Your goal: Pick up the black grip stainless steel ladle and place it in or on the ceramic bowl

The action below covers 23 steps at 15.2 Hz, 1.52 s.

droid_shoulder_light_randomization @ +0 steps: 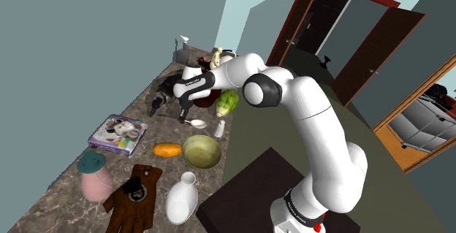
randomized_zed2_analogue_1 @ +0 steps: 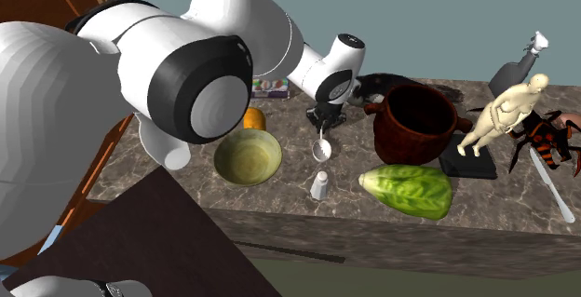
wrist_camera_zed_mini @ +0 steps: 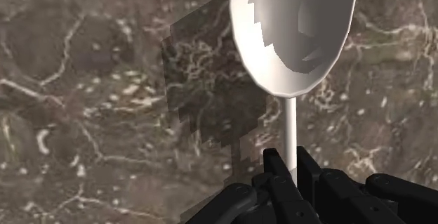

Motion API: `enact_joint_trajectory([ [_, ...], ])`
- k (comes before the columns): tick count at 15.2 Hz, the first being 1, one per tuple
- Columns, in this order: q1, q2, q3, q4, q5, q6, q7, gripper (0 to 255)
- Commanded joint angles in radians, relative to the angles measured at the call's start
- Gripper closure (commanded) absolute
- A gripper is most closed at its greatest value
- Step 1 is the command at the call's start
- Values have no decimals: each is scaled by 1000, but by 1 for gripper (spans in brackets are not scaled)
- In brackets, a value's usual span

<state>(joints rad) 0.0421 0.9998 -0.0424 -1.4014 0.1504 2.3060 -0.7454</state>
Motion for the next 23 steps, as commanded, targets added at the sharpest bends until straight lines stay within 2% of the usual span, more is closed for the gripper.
enact_joint_trajectory([
  [1,1,-18,-1,-11,-1,-7,1,255],
  [23,9,-237,-14,-78,-14,-159,17,255],
])
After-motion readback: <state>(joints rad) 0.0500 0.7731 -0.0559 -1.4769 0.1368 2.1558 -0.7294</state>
